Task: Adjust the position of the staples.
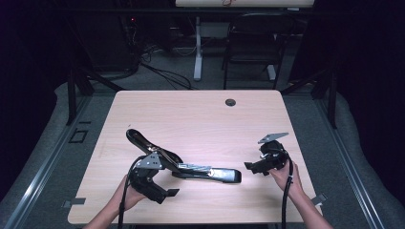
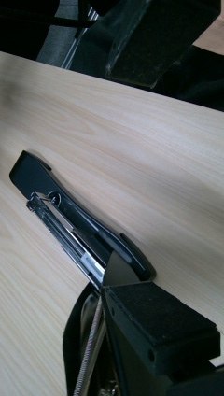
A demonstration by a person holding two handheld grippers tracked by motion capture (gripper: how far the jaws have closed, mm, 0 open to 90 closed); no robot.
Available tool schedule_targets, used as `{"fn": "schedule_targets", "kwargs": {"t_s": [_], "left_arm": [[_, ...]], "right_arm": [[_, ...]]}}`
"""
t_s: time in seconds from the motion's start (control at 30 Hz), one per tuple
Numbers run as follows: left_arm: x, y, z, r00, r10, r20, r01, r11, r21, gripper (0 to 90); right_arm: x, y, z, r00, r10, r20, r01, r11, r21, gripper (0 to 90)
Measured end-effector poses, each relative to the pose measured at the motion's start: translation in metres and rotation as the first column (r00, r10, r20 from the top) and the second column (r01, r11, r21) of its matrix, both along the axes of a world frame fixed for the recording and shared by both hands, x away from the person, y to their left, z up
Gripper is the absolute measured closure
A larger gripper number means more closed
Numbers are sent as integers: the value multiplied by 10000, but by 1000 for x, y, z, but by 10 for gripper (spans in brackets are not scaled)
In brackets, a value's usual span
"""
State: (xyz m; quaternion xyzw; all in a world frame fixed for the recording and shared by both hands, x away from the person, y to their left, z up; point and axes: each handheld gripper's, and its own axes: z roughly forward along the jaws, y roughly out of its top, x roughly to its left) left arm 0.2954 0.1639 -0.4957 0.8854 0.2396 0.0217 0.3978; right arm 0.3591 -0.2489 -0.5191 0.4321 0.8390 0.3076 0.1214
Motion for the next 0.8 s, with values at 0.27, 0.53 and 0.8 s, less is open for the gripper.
{"fn": "schedule_targets", "kwargs": {"t_s": [0.27,0.53,0.8], "left_arm": [[-4,4,1,9998,88,183,-85,9999,-140,0],[-5,0,-1,9998,-163,122,163,9998,-62,0],[-2,-1,-3,9996,-293,-21,293,9996,-45,0]], "right_arm": [[10,-15,0,9990,-421,-127,425,9984,364,36],[19,-22,-5,9955,-900,-299,907,9956,215,0],[33,-35,-12,9863,-1582,-468,1590,9872,154,78]]}}
